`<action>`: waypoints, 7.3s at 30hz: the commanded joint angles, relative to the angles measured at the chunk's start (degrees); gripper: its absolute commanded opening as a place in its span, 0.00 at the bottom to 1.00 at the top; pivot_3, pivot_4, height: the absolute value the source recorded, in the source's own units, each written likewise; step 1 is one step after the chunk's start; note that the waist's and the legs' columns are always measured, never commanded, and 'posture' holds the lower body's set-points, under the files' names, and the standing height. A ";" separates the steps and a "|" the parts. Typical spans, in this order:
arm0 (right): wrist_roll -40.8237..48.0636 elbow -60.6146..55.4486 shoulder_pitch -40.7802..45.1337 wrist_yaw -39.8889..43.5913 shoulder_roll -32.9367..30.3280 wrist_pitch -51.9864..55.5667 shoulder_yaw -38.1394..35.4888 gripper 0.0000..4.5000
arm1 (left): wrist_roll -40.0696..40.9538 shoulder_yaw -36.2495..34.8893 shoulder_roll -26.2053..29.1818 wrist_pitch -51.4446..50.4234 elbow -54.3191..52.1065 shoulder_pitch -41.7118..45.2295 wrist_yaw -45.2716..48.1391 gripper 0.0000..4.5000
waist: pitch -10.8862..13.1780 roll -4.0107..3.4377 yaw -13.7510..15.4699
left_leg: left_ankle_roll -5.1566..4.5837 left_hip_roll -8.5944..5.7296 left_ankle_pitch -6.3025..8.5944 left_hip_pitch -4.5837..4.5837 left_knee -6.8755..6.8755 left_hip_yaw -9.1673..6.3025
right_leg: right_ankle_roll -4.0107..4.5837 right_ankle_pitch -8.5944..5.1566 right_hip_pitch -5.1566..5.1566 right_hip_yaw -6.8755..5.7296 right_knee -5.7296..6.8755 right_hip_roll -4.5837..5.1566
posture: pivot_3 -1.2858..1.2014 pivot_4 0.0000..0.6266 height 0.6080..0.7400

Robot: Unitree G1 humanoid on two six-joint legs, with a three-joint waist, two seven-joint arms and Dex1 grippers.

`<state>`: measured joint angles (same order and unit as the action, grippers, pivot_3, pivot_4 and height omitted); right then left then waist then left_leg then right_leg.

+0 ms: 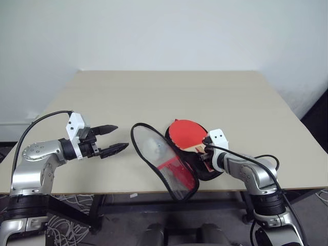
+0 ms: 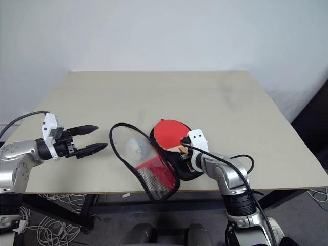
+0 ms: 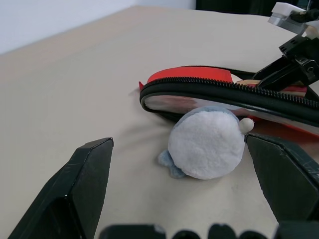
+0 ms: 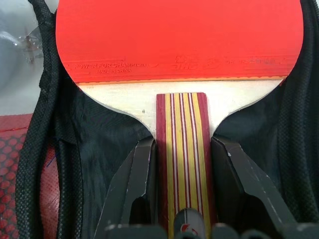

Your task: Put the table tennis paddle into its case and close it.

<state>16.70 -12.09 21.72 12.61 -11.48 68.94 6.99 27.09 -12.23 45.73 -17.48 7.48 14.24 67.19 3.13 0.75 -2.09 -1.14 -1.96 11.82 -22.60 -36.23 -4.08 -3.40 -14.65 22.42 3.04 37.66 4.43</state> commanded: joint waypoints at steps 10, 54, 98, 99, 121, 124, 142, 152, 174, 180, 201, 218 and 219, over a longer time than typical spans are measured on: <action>-0.34 -4.24 -1.14 0.29 -3.09 1.64 0.88 0.26 | 1.20 -1.81 1.22 -0.22 -1.84 0.29 -0.30 1.00 | 0.00 0.00 0.04 | 0.00 -0.01 0.00 0.00 0.00 -0.02 | 0.00 0.00 0.01 -0.01 -0.01 0.01 | 0.52 0.00 0.96; 10.74 3.06 22.90 20.29 -24.83 -9.46 -13.54 1.00 | 2.06 8.63 -11.70 -6.77 -11.46 8.25 -7.97 0.12 | 0.02 0.02 0.88 | -0.06 0.35 0.03 -0.11 -0.03 0.16 | 0.00 0.01 -0.05 0.03 -0.12 0.07 | 0.52 0.00 0.96; 11.08 2.97 19.01 15.50 -21.91 -11.81 -15.83 1.00 | 17.45 17.00 -30.56 -53.72 -18.19 4.51 -28.69 0.99 | 0.01 -0.02 0.84 | -0.17 0.13 0.15 -0.10 -0.27 0.19 | -0.01 0.00 -0.10 0.34 -0.07 -0.28 | 0.52 0.00 0.96; 11.16 2.79 18.91 15.33 -21.74 -11.68 -15.92 1.00 | 18.12 16.26 -31.78 -54.90 -17.25 4.87 -29.52 0.99 | 0.01 -0.02 0.83 | -0.17 0.12 0.15 -0.10 -0.28 0.20 | -0.01 0.00 -0.11 0.34 -0.07 -0.28 | 0.52 0.00 0.96; 12.65 -0.36 17.90 12.53 -19.53 -9.47 -16.68 1.00 | 18.02 11.00 -41.29 -63.70 -7.72 8.44 -38.50 0.99 | 0.00 -0.03 0.85 | -0.16 0.07 0.15 -0.08 -0.28 0.19 | 0.00 0.00 -0.14 0.34 -0.10 -0.25 | 0.52 0.00 0.96; 12.82 -0.79 17.65 12.18 -19.35 -9.12 -16.62 1.00 | 19.62 8.78 -40.29 -67.44 -10.14 7.95 -38.72 0.99 | 0.00 -0.03 0.85 | -0.15 0.08 0.16 -0.09 -0.28 0.19 | 0.00 0.00 -0.12 0.35 -0.09 -0.26 | 0.52 0.00 0.96; 13.27 -0.97 17.87 11.09 -18.34 -9.31 -16.16 1.00 | 18.25 6.62 -42.74 -68.55 -7.90 7.35 -40.79 0.99 | 0.00 -0.04 0.86 | -0.10 0.07 0.18 -0.08 -0.27 0.19 | 0.01 0.00 -0.13 0.36 -0.11 -0.25 | 0.52 0.00 0.96; 13.39 -1.54 17.97 10.55 -17.90 -8.92 -16.33 1.00 | 15.75 9.44 -45.07 -65.76 -3.67 10.09 -42.42 0.99 | -0.01 -0.05 0.90 | -0.10 0.05 0.18 -0.06 -0.28 0.18 | 0.00 -0.01 -0.17 0.35 -0.15 -0.24 | 0.52 0.00 0.96; 13.10 -1.13 18.04 10.16 -17.39 -8.73 -16.23 1.00 | 11.67 -0.18 -50.98 -72.00 3.06 15.57 -52.44 0.91 | -0.03 -0.06 1.34 | -0.11 -0.02 0.18 -0.05 -0.33 0.13 | -0.19 -0.11 -0.26 0.28 -0.22 -0.17 | 0.52 0.00 0.96; 13.25 -1.43 18.02 9.88 -17.06 -8.54 -16.29 1.00 | 12.95 -5.00 -52.19 -75.02 2.95 16.29 -59.74 0.47 | -0.02 -0.05 0.84 | -0.10 0.01 0.19 -0.05 -0.29 0.12 | -0.26 -0.14 -0.22 0.28 -0.20 -0.20 | 0.52 0.00 0.96; 13.75 -2.39 17.53 8.34 -14.91 -7.79 -15.66 1.00 | 37.95 10.14 -35.96 -75.02 -6.76 12.43 -59.32 0.00 | -0.02 -0.07 0.76 | 0.03 0.20 0.25 -0.06 -0.17 0.23 | 0.02 0.01 -0.02 0.49 -0.17 -0.38 | 0.52 0.00 0.96; 13.61 -2.20 17.52 8.50 -13.30 -7.54 -14.50 1.00 | 49.27 25.34 -11.19 -75.02 -17.41 10.08 -46.46 0.00 | 0.02 -0.09 0.73 | 0.03 0.21 0.25 -0.08 -0.06 0.27 | -0.02 -0.12 0.04 0.52 -0.25 -0.38 | 0.52 0.00 0.96; 13.58 -2.20 17.48 8.48 -13.27 -7.54 -14.49 1.00 | 48.69 25.59 -10.59 -75.02 -17.85 9.82 -45.79 0.00 | 0.02 -0.09 0.72 | 0.03 0.21 0.25 -0.08 -0.05 0.28 | -0.02 -0.12 0.04 0.52 -0.25 -0.37 | 0.52 0.00 0.96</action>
<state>29.78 -12.12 38.23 21.32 -24.72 61.99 -6.86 75.74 12.76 34.59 -92.10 -8.12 24.13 19.16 3.15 0.66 -1.37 -1.11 -1.74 12.07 -22.68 -36.27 -3.80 -3.42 -14.77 22.46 3.57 37.39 4.06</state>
